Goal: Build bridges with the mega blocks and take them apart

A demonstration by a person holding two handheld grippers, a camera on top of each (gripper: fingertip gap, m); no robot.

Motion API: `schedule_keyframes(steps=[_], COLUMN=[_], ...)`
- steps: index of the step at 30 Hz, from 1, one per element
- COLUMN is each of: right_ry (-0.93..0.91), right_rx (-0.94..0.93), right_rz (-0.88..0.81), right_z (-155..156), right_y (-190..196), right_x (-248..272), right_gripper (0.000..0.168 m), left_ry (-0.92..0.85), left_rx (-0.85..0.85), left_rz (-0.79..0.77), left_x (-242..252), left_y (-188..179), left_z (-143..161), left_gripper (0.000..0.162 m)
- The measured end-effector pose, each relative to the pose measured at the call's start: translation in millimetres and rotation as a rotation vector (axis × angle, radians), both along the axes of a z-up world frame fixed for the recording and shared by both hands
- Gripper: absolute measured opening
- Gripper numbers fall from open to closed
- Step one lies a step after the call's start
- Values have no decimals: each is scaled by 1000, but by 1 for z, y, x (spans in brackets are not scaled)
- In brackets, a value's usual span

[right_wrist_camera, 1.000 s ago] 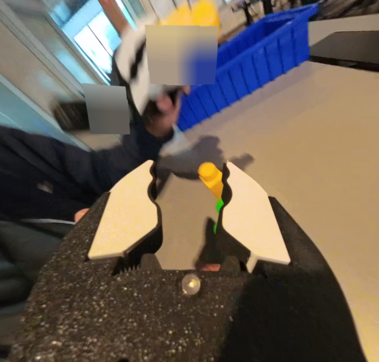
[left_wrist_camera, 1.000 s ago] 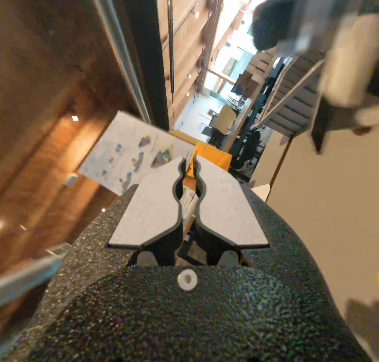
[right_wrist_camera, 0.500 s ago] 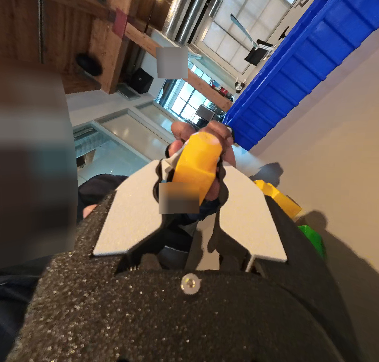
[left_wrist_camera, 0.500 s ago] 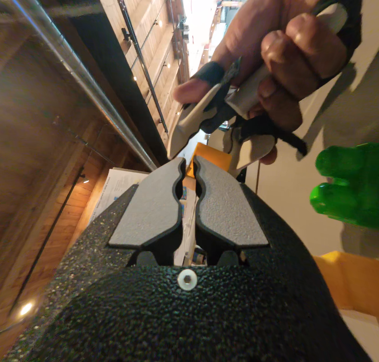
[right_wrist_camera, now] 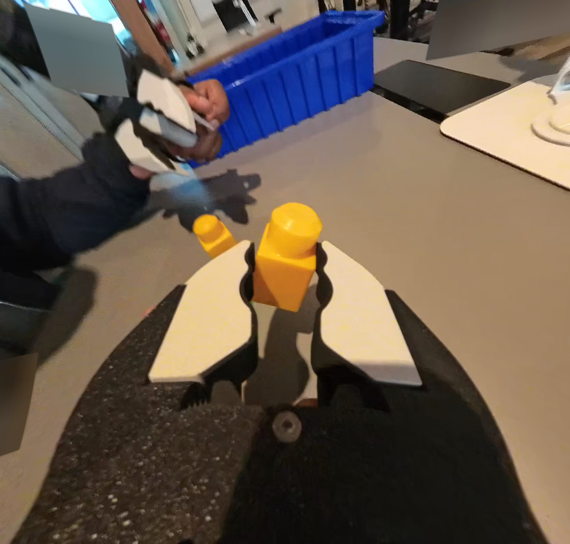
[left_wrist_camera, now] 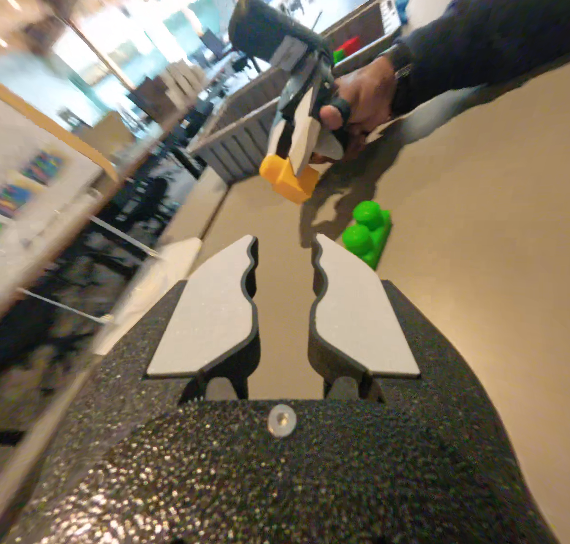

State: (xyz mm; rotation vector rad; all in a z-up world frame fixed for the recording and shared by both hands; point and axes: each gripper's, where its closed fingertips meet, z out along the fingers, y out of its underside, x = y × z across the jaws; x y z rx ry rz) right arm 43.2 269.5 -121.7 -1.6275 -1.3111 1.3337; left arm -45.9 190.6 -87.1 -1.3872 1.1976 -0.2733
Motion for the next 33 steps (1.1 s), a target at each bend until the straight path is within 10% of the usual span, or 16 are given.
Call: schedule_keyframes(steps=[9, 20, 33], right_ry=[-258, -333, -299], right_rx=[210, 211, 414], right_rz=[54, 107, 296], right_z=[-53, -64, -65], right_y=[-5, -9, -24], right_x=[-7, 5, -26], right_gripper=[38, 38, 38], left_ry=[139, 248, 243], left_rx=[-450, -366, -431], left_rz=[-102, 64, -194], left_x=[11, 10, 34], left_y=[-22, 14, 46], left_z=[-79, -106, -109], left_gripper=[50, 37, 37])
